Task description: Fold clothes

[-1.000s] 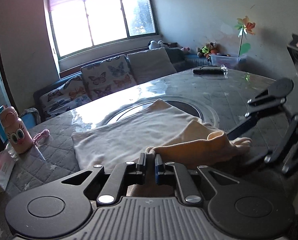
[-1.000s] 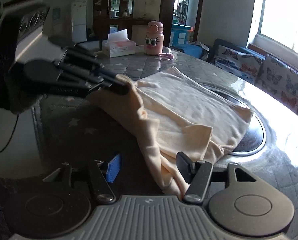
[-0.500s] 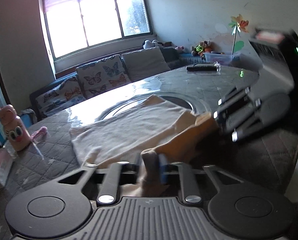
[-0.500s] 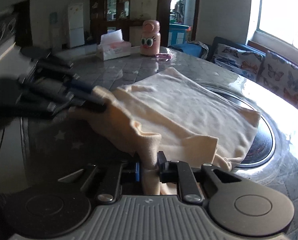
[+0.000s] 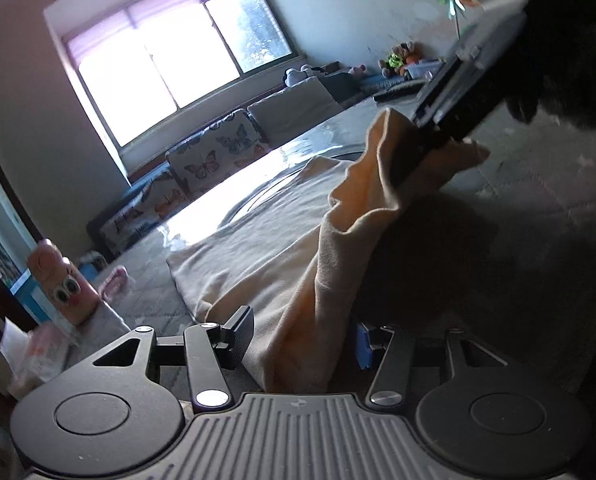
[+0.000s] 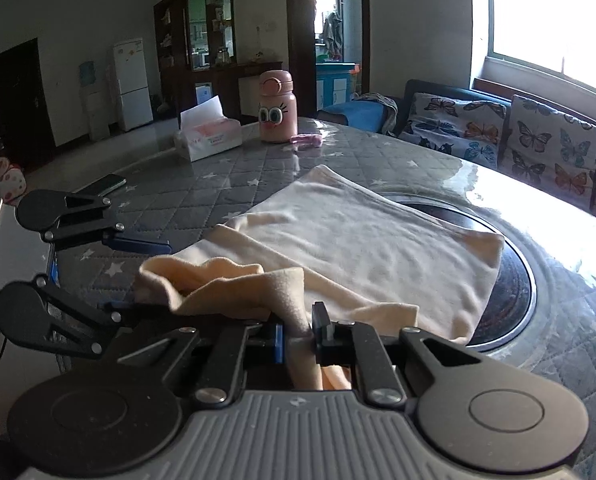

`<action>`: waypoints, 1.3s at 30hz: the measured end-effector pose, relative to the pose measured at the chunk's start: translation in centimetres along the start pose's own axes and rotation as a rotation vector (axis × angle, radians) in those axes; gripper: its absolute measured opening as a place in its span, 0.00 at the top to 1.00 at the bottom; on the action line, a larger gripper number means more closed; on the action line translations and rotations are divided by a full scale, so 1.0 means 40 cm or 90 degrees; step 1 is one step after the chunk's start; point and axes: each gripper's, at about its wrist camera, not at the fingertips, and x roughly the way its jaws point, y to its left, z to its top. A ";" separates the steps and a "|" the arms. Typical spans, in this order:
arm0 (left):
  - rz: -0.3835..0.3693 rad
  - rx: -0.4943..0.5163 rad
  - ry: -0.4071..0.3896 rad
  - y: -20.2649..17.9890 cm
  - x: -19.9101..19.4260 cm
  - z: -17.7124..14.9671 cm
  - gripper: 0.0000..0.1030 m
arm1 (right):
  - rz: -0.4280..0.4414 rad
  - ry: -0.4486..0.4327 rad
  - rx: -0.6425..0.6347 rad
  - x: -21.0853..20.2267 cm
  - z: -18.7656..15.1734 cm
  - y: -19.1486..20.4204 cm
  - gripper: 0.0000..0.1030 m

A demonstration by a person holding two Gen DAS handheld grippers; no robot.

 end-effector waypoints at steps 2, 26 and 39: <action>-0.001 0.017 -0.003 -0.016 0.003 0.004 0.47 | -0.002 -0.002 0.005 0.000 0.000 -0.004 0.88; -0.053 -0.009 -0.025 0.012 -0.148 0.014 0.95 | 0.037 -0.034 -0.002 -0.145 -0.041 0.045 0.91; -0.097 -0.069 -0.031 -0.006 -0.291 0.021 0.94 | 0.077 -0.021 -0.019 -0.258 -0.038 0.099 0.91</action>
